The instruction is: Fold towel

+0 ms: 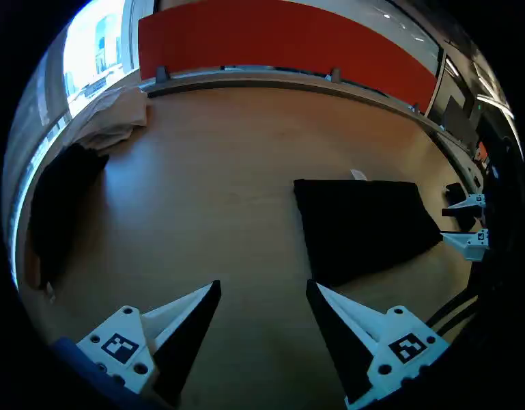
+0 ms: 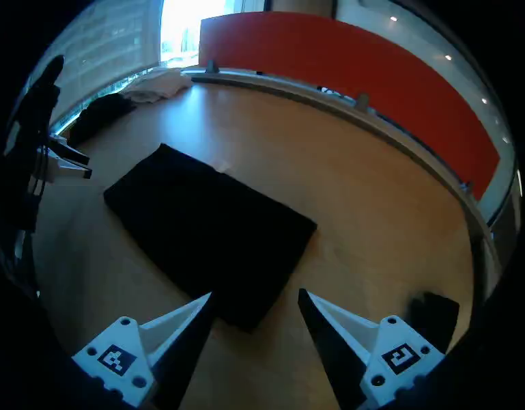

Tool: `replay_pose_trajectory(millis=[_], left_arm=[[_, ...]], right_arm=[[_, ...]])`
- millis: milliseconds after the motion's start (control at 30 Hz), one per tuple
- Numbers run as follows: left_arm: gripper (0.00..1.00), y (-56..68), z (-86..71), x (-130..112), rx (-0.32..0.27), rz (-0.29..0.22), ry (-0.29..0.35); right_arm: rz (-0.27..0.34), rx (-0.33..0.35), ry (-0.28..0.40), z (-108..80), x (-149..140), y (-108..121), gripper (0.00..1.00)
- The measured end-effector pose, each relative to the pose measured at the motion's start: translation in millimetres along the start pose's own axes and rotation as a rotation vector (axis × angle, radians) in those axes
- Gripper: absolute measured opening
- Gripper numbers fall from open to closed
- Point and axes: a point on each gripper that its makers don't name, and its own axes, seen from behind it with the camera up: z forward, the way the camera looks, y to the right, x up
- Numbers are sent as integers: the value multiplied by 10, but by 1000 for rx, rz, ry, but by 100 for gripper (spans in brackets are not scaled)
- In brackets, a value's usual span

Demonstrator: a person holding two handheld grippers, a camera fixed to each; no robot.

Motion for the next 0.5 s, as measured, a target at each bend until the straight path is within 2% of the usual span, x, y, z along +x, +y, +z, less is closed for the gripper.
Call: replay_pose_trajectory(millis=[133, 367, 467, 500], left_arm=[[93, -48, -40, -52, 6, -10, -4], [93, -119, -97, -120, 13, -27, -11], [93, -144, -115, -141, 16, -33, -14], [93, -152, -122, -147, 17, -35, -14]], right_arm=[[-20, 16, -21, -12, -91, -41, 73], [-40, 35, -45, -41, -203, -71, 62], [-44, 40, -59, -42, -246, -65, 53], [-44, 41, -64, -40, -261, -62, 47]])
